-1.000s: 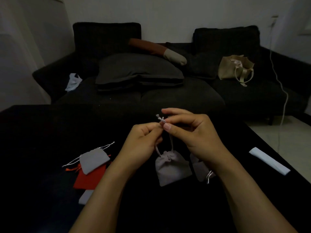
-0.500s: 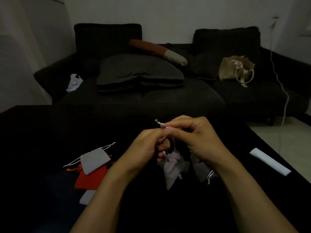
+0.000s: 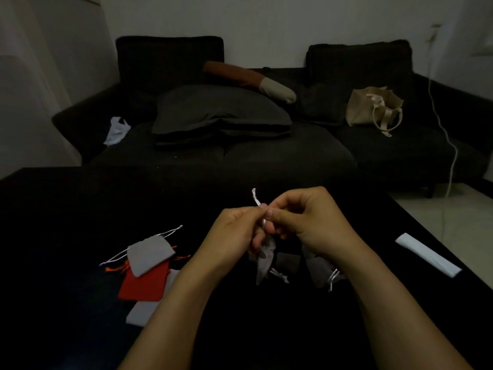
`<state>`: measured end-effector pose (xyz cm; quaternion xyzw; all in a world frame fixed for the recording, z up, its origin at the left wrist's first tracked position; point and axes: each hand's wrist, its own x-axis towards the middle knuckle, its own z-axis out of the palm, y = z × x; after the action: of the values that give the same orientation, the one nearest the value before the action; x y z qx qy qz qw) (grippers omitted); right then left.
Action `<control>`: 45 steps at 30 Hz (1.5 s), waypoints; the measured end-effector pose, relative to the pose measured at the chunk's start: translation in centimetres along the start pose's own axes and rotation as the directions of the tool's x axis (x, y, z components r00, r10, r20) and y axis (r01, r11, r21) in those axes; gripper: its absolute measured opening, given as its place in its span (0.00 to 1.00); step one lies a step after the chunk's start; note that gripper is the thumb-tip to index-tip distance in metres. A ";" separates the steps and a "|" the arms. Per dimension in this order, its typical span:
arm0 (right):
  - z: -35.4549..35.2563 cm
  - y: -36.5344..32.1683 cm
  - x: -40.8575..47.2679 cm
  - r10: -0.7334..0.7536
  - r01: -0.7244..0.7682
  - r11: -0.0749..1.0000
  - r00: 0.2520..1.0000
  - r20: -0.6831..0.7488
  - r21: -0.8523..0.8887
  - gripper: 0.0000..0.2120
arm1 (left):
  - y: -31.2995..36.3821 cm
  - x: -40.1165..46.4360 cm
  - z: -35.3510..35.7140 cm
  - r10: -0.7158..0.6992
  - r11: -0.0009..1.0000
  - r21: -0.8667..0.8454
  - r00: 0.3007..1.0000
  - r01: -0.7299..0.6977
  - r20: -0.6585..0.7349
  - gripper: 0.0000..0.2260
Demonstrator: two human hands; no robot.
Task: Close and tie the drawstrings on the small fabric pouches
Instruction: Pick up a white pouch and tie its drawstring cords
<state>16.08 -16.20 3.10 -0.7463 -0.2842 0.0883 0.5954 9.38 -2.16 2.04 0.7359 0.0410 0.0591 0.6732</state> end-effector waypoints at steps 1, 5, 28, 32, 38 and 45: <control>0.1 -0.1 0.0 -0.004 0.004 1.000 1.000 -0.004 -0.017 0.03 | 0.1 -0.1 -0.1 -0.013 1.000 -0.007 1.000 0.013 -0.001 0.20; 0.2 -0.3 -0.1 -0.002 0.002 0.999 1.000 0.019 0.032 0.02 | 0.5 -0.2 -0.3 -0.077 0.995 -0.064 0.997 0.075 -0.023 0.20; 0.9 -0.9 -0.8 0.076 -0.089 0.971 0.995 0.067 0.221 0.04 | 0.0 0.1 -1.5 0.149 0.980 -0.092 0.957 -0.176 -0.250 0.09; 1.1 -1.1 -0.8 0.082 -0.090 0.967 0.996 0.042 0.238 0.02 | 0.2 -0.2 -1.5 0.131 0.972 -0.166 0.969 -0.167 -0.207 0.07; 1.4 -0.8 -0.4 0.139 -0.110 0.960 0.986 -0.095 0.256 0.09 | 0.2 0.0 -1.1 0.164 0.959 -0.201 0.970 -0.200 -0.181 0.05; 1.6 -0.8 -0.4 0.124 -0.106 0.953 0.991 -0.044 0.285 0.11 | 0.2 -0.1 -0.9 0.240 0.957 -0.113 0.948 -0.267 -0.208 0.05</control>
<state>14.75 -15.00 3.37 -0.6714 -0.2064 0.1395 0.6980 9.13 -1.27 2.34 0.6770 0.0061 0.2188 0.7027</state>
